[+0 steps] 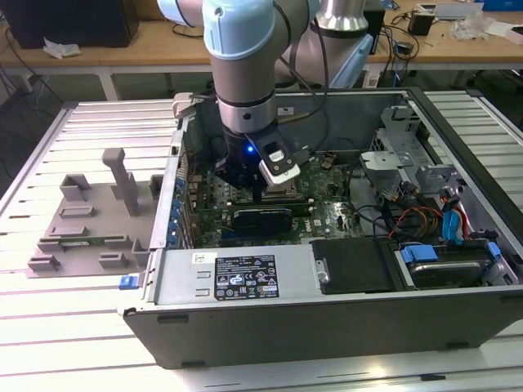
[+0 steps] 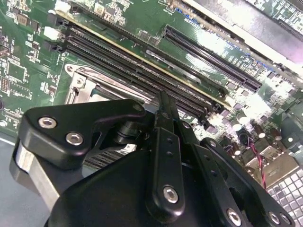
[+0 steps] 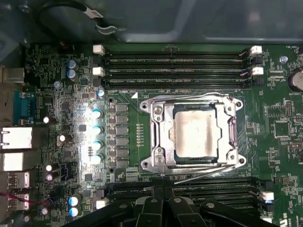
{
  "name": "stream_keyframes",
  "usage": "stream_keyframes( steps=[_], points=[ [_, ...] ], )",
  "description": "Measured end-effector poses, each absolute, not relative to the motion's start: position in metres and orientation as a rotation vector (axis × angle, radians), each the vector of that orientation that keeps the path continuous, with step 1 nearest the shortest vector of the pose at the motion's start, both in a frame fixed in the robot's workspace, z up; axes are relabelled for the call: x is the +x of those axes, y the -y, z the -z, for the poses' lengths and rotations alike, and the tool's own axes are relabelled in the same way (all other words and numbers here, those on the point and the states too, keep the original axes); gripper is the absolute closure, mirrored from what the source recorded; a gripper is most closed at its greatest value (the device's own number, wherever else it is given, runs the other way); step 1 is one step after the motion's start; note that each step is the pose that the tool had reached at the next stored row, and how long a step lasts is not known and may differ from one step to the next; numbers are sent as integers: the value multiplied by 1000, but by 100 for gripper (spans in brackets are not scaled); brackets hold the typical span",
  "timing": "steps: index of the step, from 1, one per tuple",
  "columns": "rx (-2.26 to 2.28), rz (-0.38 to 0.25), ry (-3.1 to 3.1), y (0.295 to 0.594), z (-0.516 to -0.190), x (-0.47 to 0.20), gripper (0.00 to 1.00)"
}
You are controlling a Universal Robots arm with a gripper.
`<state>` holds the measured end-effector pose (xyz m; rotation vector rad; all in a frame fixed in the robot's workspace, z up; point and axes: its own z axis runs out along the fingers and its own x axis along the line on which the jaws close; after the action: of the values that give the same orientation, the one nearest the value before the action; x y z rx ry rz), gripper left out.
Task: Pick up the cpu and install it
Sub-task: 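Install the second cpu locking lever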
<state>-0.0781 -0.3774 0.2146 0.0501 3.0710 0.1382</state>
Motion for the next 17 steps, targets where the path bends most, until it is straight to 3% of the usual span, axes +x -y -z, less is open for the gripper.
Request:
stream_keyframes(
  steps=[8,17],
  points=[
    [56,-296,-3061,386,-208,-80,89],
    [67,-333,-3056,389,-205,-83,89]
  ],
)
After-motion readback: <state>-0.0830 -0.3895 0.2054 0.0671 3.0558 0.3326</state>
